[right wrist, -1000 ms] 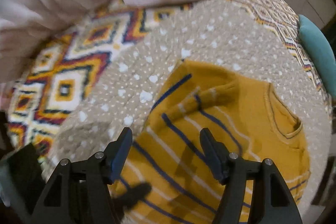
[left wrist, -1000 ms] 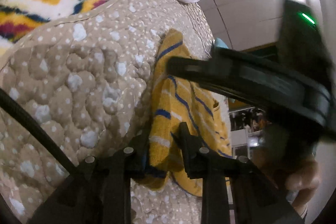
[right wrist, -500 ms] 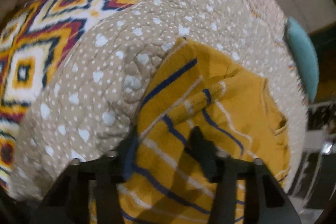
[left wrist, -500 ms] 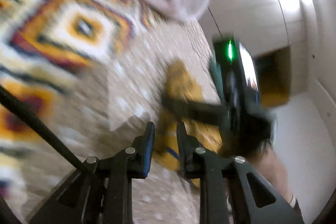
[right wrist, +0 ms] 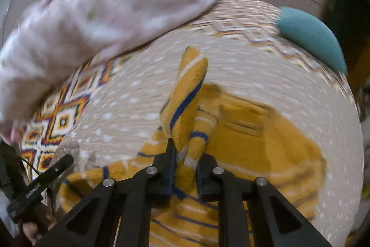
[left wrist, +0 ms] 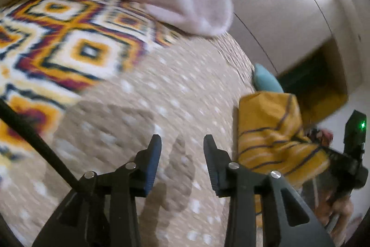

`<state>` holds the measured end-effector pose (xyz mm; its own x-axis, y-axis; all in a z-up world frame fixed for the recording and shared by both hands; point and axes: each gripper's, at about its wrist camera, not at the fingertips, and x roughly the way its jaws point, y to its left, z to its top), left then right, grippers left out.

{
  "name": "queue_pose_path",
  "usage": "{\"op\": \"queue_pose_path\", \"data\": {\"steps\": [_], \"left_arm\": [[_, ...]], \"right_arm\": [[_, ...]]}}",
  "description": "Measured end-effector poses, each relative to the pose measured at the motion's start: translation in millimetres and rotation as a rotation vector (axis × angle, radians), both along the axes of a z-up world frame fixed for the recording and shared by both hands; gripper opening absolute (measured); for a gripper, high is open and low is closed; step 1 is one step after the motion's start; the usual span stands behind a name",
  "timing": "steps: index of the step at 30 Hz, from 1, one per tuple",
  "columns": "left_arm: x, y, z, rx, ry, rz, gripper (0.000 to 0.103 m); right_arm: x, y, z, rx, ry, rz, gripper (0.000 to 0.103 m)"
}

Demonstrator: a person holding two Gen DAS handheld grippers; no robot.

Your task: Fold small clothes

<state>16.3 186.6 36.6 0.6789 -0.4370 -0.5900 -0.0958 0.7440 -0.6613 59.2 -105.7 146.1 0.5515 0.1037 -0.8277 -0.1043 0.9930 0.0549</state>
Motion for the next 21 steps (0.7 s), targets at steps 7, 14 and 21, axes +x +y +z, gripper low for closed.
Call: {"op": "queue_pose_path", "data": {"steps": [7, 14, 21], "left_arm": [[-17, -101, 17, 0.074, -0.004, -0.262, 0.038], [-17, -185, 31, 0.183, 0.015, -0.399, 0.04], [-34, -225, 51, 0.324, -0.038, -0.421, 0.047]], "right_arm": [[-74, -202, -45, 0.187, 0.005, -0.284, 0.013], [-127, -297, -101, 0.375, 0.002, -0.475, 0.007], [-164, -289, -62, 0.531, -0.149, -0.299, 0.056]]}}
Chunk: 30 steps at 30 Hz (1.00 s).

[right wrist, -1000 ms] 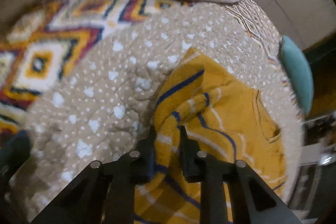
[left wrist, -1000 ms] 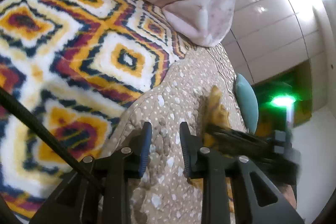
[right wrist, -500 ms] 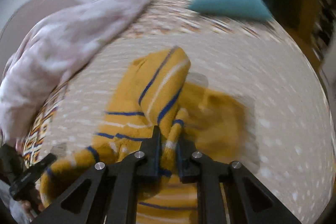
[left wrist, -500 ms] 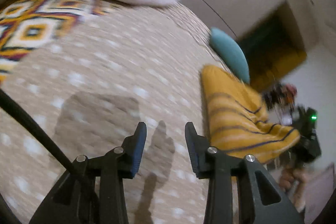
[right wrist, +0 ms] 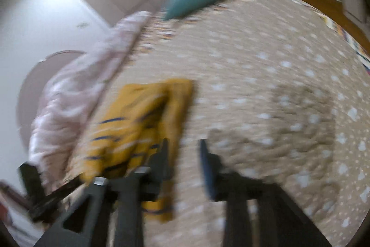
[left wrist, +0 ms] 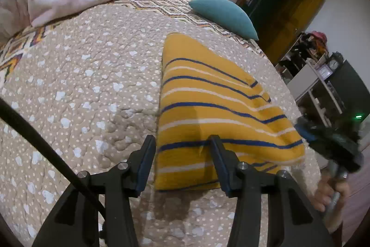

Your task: Fold small clothes

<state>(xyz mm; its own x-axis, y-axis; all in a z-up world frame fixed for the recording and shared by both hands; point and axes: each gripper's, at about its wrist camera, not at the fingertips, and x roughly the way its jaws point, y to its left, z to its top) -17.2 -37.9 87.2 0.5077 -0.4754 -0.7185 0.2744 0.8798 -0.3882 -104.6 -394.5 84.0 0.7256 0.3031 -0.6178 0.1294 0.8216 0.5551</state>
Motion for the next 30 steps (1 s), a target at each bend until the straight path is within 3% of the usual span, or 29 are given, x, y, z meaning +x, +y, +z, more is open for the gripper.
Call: {"op": "queue_pose_path", "data": {"steps": [4, 5, 8, 9, 10, 11, 13, 17, 19, 22, 23, 27, 30], "left_arm": [[-4, -2, -1, 0.008, 0.01, 0.016, 0.05], [-5, -2, -1, 0.019, 0.017, 0.021, 0.05], [-9, 1, 1, 0.021, 0.024, 0.034, 0.05], [-8, 1, 4, 0.012, 0.023, 0.037, 0.05], [-7, 0, 10, 0.002, 0.015, 0.038, 0.05], [-7, -1, 15, -0.001, 0.005, 0.035, 0.05], [-6, -7, 26, 0.0, -0.026, 0.019, 0.052], [4, -31, 34, 0.033, -0.072, -0.005, 0.07], [15, -45, 23, 0.045, -0.051, -0.024, 0.07], [32, -63, -15, 0.135, 0.031, -0.032, 0.071], [33, -64, -27, 0.156, 0.022, -0.025, 0.079], [39, -48, -43, 0.041, 0.077, -0.021, 0.086], [37, -43, -47, 0.012, 0.039, -0.021, 0.092]], "right_arm": [[-3, 56, 22, -0.051, -0.11, 0.156, 0.064], [-1, 71, 23, -0.068, -0.116, 0.185, 0.069], [16, 107, 10, -0.134, -0.08, 0.223, 0.067], [23, 114, 4, -0.139, -0.056, 0.232, 0.035], [28, 120, -5, -0.143, -0.015, 0.244, 0.011], [34, 120, -16, -0.126, 0.031, 0.247, 0.011], [27, 108, -16, -0.059, 0.0, 0.233, 0.011], [-5, 85, -9, -0.099, -0.011, 0.177, 0.011], [-9, 81, -18, -0.112, 0.022, 0.165, 0.011], [-6, 82, -45, -0.108, 0.082, 0.154, 0.012], [-6, 82, -49, -0.104, 0.081, 0.151, 0.012], [-11, 73, -49, -0.083, 0.058, 0.154, 0.013], [-17, 61, -37, -0.025, 0.009, 0.147, 0.028]]}}
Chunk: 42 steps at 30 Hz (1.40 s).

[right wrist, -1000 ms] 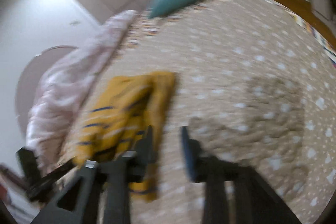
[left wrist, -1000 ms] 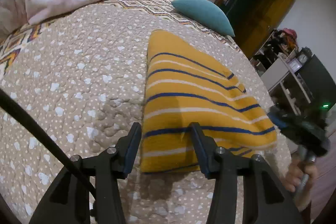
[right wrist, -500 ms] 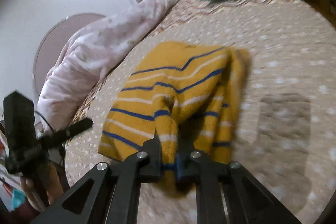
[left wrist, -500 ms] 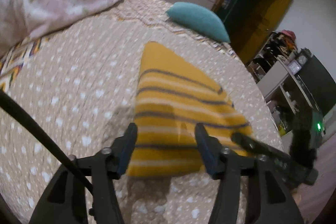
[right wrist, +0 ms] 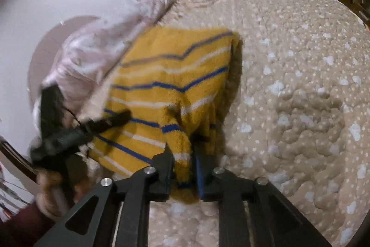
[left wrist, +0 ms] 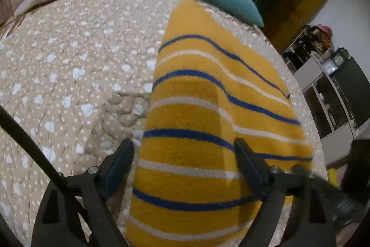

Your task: Fold small clothes

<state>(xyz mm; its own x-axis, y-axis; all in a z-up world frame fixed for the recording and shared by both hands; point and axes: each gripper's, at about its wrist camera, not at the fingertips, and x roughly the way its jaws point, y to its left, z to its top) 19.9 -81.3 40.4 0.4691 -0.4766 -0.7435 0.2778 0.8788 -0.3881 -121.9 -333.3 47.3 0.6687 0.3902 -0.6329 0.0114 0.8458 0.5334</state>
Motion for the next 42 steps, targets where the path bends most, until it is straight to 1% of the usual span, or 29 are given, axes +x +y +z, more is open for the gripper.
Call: {"op": "queue_pose_path", "data": {"steps": [2, 3, 7, 10, 11, 12, 13, 14, 15, 16, 17, 18, 20, 22, 23, 24, 25, 26, 28, 31, 32, 33, 34, 35, 36, 37, 38, 41, 42], "left_arm": [[-9, -1, -4, -0.001, -0.089, 0.011, 0.095], [-13, -1, -6, -0.002, -0.111, 0.019, 0.096], [-12, 3, -9, -0.031, -0.105, 0.02, 0.098], [-11, 7, -11, -0.067, -0.099, 0.018, 0.099], [-12, 6, -14, -0.071, -0.099, 0.016, 0.1], [-12, 6, -14, -0.075, -0.1, 0.015, 0.1], [-12, 6, -14, -0.08, -0.1, 0.013, 0.101], [-12, 6, -14, -0.085, -0.1, 0.012, 0.101], [-12, 6, -15, -0.091, -0.1, 0.012, 0.101], [-13, 8, -15, -0.094, -0.1, 0.012, 0.101], [-13, 9, -16, -0.099, -0.1, 0.012, 0.101], [-13, 9, -16, -0.099, -0.1, 0.012, 0.101], [-14, 8, -16, -0.095, -0.101, 0.011, 0.102], [-14, 7, -15, -0.094, -0.101, 0.01, 0.102], [-14, 7, -15, -0.092, -0.101, 0.01, 0.103], [-14, 6, -15, -0.089, -0.101, 0.01, 0.103], [-14, 5, -15, -0.084, -0.101, 0.009, 0.103], [-14, 5, -15, -0.082, -0.101, 0.009, 0.103], [-13, 5, -15, -0.081, -0.101, 0.008, 0.103], [-12, 5, -15, -0.076, -0.1, 0.007, 0.103], [-12, 4, -15, -0.075, -0.1, 0.007, 0.103], [-11, 5, -15, -0.073, -0.1, 0.006, 0.103], [-11, 5, -15, -0.074, -0.1, 0.006, 0.103], [-11, 5, -15, -0.074, -0.1, 0.006, 0.103], [-11, 5, -15, -0.074, -0.1, 0.006, 0.103], [-11, 5, -15, -0.074, -0.1, 0.006, 0.103], [-11, 4, -15, -0.073, -0.1, 0.006, 0.103], [-11, 4, -15, -0.067, -0.102, 0.006, 0.103], [-10, 4, -15, -0.064, -0.102, 0.007, 0.103]], "right_arm": [[-2, -9, 13, 0.026, -0.047, -0.044, 0.037], [1, -12, 19, 0.016, -0.06, -0.064, 0.042], [27, -18, 29, -0.089, -0.044, -0.128, 0.044], [56, -23, 22, -0.121, -0.006, -0.171, 0.055], [66, -25, 16, -0.107, 0.012, -0.181, 0.058], [77, -29, 10, -0.07, 0.03, -0.188, 0.058], [86, -33, 4, -0.009, 0.034, -0.186, 0.058], [92, -36, 1, 0.039, 0.033, -0.175, 0.051], [99, -37, -1, 0.079, 0.033, -0.152, 0.025], [108, -35, 0, 0.092, 0.029, -0.123, 0.022], [112, -34, 3, 0.066, 0.026, -0.123, 0.018], [119, -31, 7, 0.004, 0.032, -0.123, 0.013], [129, -25, 11, -0.11, 0.049, -0.132, 0.009], [144, -22, 10, -0.227, 0.074, -0.147, 0.009], [152, -21, 5, -0.256, 0.094, -0.14, 0.009], [156, -20, 0, -0.262, 0.104, -0.135, 0.009], [159, -17, -6, -0.278, 0.099, -0.138, 0.009], [157, -16, -7, -0.294, 0.081, -0.144, 0.009], [152, -19, -11, -0.28, 0.052, -0.155, 0.009], [144, -43, -19, -0.122, 0.017, -0.175, 0.012], [139, -55, -23, -0.035, 0.003, -0.185, 0.014], [135, -61, -26, 0.024, -0.008, -0.195, 0.02], [129, -69, -29, 0.085, -0.018, -0.21, 0.023], [121, -78, -32, 0.14, -0.03, -0.241, 0.032], [113, -83, -31, 0.164, -0.042, -0.274, 0.034], [105, -86, -30, 0.176, -0.059, -0.299, 0.035], [96, -86, -27, 0.165, -0.071, -0.327, 0.036], [67, -81, -16, 0.073, -0.099, -0.412, 0.036], [54, -76, -9, 0.026, -0.117, -0.438, 0.036]]}}
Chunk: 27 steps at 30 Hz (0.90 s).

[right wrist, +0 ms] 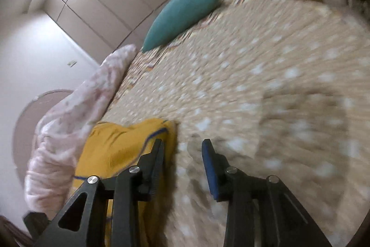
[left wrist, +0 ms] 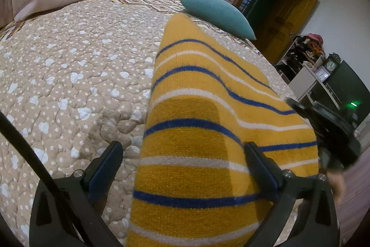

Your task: Fold small clothes

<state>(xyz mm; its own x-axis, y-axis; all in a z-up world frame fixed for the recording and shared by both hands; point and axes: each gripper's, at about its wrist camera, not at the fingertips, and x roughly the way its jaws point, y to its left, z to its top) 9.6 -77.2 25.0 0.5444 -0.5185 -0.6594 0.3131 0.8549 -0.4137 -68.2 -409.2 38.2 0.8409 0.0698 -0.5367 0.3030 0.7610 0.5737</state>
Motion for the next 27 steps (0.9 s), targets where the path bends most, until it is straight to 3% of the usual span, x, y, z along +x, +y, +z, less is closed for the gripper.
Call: {"op": "queue_pose_path", "data": {"steps": [3, 6, 9, 12, 13, 15, 18, 20, 22, 24, 27], "left_arm": [[1, 0, 0, 0.002, 0.0, -0.001, 0.103], [1, 1, 0, 0.005, 0.0, -0.001, 0.103], [1, 1, 0, 0.004, 0.001, -0.001, 0.103], [1, 2, 0, 0.006, 0.004, -0.004, 0.103], [1, 1, 0, 0.014, 0.0, -0.005, 0.103], [-1, 1, 1, 0.016, -0.001, -0.004, 0.103], [-2, 1, 2, 0.029, 0.001, -0.004, 0.103], [-3, 0, 9, 0.082, 0.046, -0.009, 0.103], [-8, 5, 23, 0.07, 0.066, -0.015, 0.102], [-17, 15, 47, 0.028, 0.006, -0.027, 0.102], [-17, 19, 78, 0.107, -0.111, -0.002, 0.102]], "right_arm": [[-35, 21, 25, -0.072, -0.083, 0.013, 0.036], [-56, 58, 44, -0.097, -0.163, 0.15, 0.036], [-56, 82, 36, -0.012, -0.165, 0.3, 0.036], [-47, 88, 5, -0.052, -0.037, 0.252, 0.031], [-50, 83, -1, -0.024, -0.025, 0.228, 0.032], [-58, 71, -4, 0.018, -0.018, 0.168, 0.06], [-69, 58, -16, 0.103, -0.027, 0.129, 0.06], [-64, 58, -17, 0.116, -0.025, 0.125, 0.06], [-64, 61, -17, 0.095, -0.016, 0.125, 0.061], [-61, 65, -16, 0.079, -0.01, 0.127, 0.063], [-62, 63, -16, 0.083, -0.015, 0.128, 0.063]]}}
